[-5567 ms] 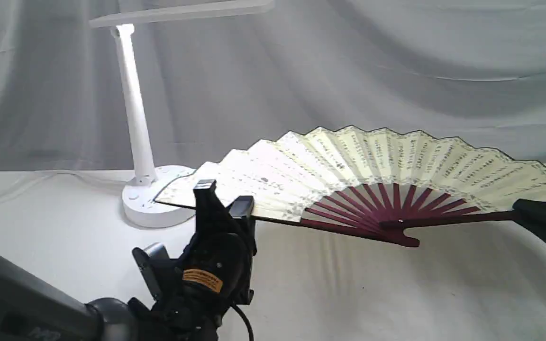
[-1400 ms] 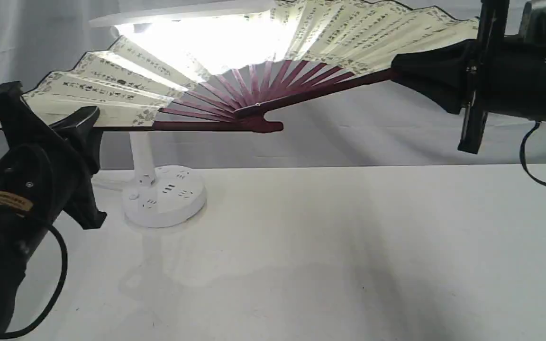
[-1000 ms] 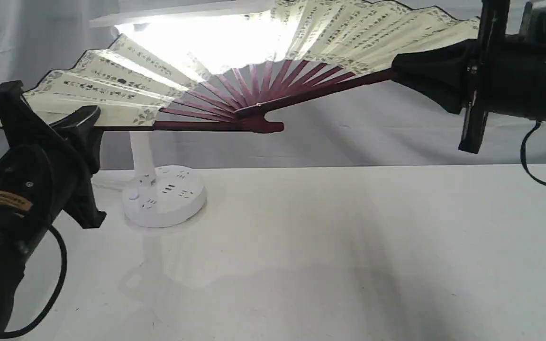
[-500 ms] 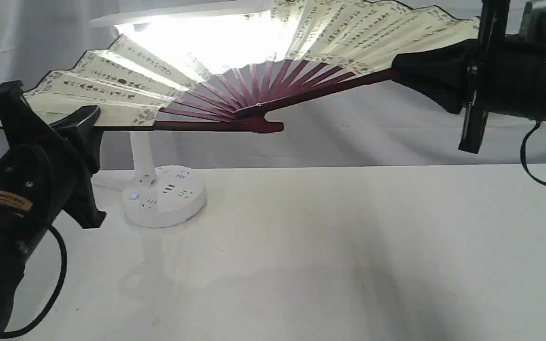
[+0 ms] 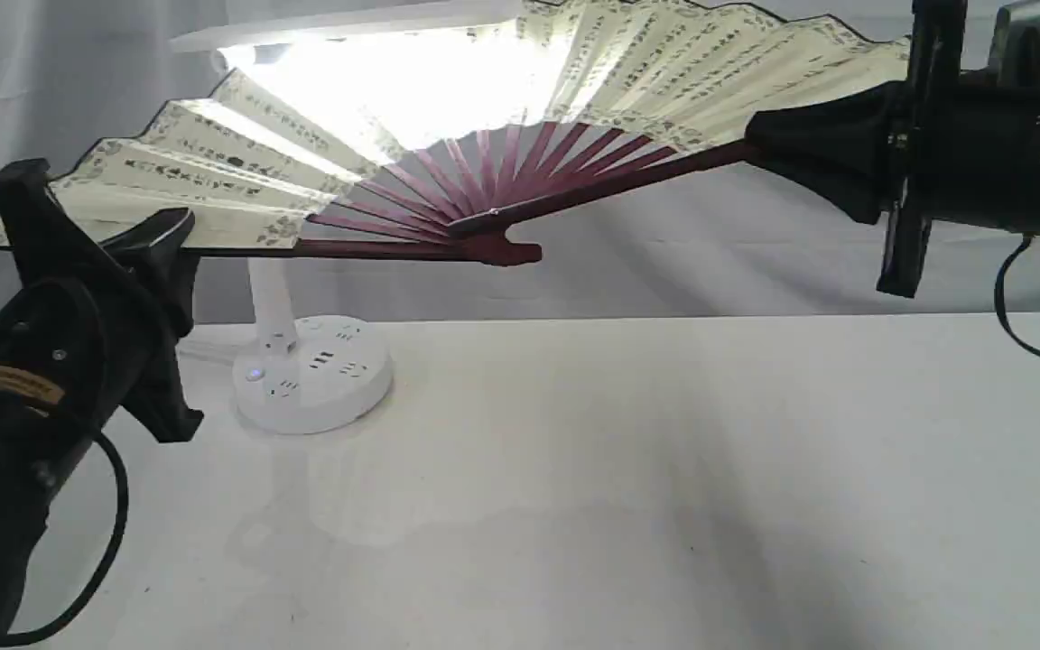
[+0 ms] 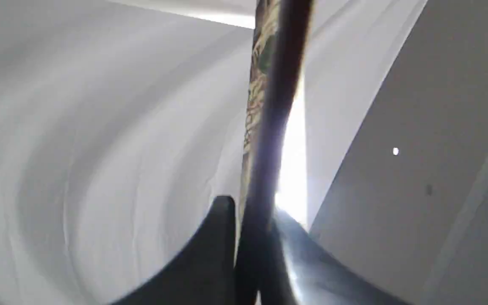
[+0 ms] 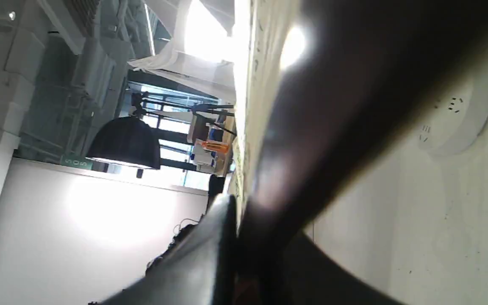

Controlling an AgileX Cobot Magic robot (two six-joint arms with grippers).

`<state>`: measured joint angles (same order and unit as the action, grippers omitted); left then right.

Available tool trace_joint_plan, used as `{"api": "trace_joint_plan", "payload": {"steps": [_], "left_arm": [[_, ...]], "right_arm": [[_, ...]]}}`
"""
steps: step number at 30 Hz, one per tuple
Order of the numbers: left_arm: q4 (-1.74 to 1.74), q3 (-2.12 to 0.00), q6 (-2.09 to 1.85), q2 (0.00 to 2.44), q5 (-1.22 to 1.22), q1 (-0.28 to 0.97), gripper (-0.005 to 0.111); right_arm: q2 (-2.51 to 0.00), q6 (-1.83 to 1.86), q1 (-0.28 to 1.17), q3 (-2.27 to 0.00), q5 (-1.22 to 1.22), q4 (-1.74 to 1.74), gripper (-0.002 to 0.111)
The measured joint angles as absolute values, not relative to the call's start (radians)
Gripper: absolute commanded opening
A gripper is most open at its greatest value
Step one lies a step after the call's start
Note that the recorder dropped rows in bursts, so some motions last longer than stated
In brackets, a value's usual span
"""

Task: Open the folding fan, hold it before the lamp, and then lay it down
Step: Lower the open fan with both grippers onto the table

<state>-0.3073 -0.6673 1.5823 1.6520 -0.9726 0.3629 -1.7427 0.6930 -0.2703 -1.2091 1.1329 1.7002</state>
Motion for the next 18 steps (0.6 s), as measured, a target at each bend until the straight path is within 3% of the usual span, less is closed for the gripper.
{"api": "trace_joint_plan", "payload": {"steps": [18], "left_arm": [[-0.322, -0.667, 1.509, 1.652, -0.624, 0.363, 0.001]], "right_arm": [[-1.813, 0.71, -0.302, -1.087, 1.127, 1.65, 0.0]]}}
